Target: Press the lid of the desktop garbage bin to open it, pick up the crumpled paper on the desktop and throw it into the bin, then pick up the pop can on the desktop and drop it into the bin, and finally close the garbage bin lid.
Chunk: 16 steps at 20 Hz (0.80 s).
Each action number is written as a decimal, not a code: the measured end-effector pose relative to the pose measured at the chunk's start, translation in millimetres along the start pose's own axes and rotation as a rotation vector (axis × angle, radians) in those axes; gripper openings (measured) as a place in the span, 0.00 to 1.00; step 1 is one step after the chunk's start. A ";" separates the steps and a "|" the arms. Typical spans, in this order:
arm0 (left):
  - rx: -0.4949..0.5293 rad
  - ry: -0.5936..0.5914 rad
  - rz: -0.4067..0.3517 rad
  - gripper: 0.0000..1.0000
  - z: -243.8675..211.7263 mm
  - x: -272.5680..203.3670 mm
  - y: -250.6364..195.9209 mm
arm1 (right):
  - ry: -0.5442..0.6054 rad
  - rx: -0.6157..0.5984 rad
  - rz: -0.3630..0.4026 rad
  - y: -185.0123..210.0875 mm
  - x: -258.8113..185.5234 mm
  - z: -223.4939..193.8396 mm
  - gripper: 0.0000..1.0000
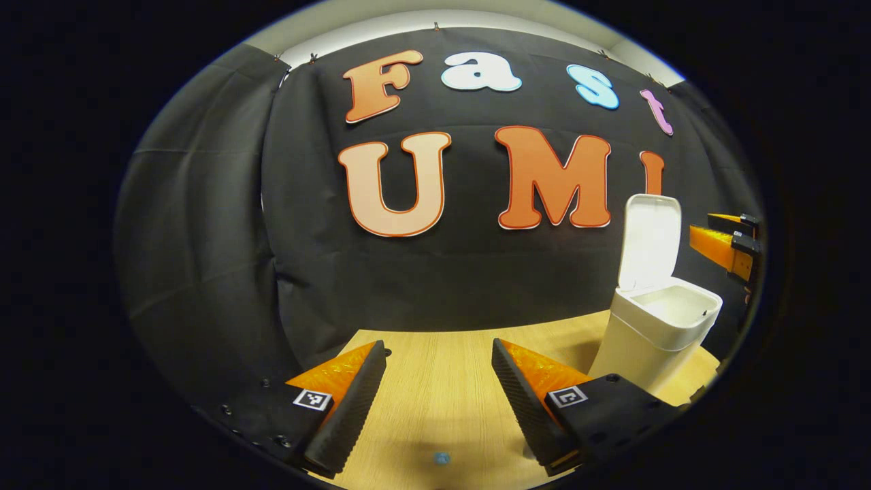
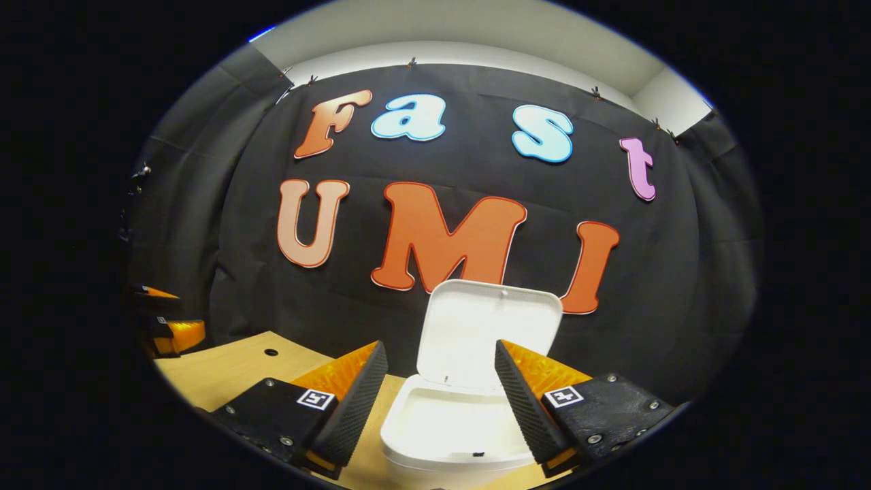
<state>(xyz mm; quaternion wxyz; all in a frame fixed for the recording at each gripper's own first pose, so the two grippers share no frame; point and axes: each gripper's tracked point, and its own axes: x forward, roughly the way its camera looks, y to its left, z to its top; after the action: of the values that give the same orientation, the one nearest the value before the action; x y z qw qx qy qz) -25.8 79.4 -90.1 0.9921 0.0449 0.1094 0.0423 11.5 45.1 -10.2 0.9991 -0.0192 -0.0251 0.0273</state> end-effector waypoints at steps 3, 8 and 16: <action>0.007 0.035 -0.035 0.99 -17.1 4.4 0.7 | 0.017 0.009 0.040 22.1 -7.5 -9.0 0.99; 0.038 0.126 -0.087 0.99 -57.4 8.8 -1.9 | 0.117 0.087 0.112 69.8 -22.9 -46.9 0.99; 0.044 0.277 -0.135 1.00 -125.4 6.9 -4.0 | 0.259 0.114 0.179 105.5 -37.8 -103.7 0.99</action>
<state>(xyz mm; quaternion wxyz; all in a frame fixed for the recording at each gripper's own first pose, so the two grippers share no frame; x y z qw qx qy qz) -46.4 86.1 -213.8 0.9669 0.0528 0.2486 -0.0209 -26.5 144.4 -119.7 0.9871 0.0320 0.1073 0.1149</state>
